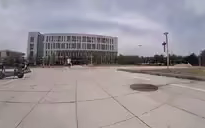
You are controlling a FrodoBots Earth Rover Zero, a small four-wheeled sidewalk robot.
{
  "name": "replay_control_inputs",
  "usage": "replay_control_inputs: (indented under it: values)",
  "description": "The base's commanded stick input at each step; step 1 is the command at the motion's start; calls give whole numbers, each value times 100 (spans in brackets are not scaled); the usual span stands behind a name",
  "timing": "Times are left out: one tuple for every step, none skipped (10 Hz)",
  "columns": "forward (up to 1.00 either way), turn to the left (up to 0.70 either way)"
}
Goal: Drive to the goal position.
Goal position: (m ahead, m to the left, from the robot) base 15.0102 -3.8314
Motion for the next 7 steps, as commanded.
replay_control_inputs:
  values:
    - [100, 40]
    - [100, 28]
    - [100, 7]
    - [100, 0]
    - [100, 0]
    - [100, 0]
    - [100, 0]
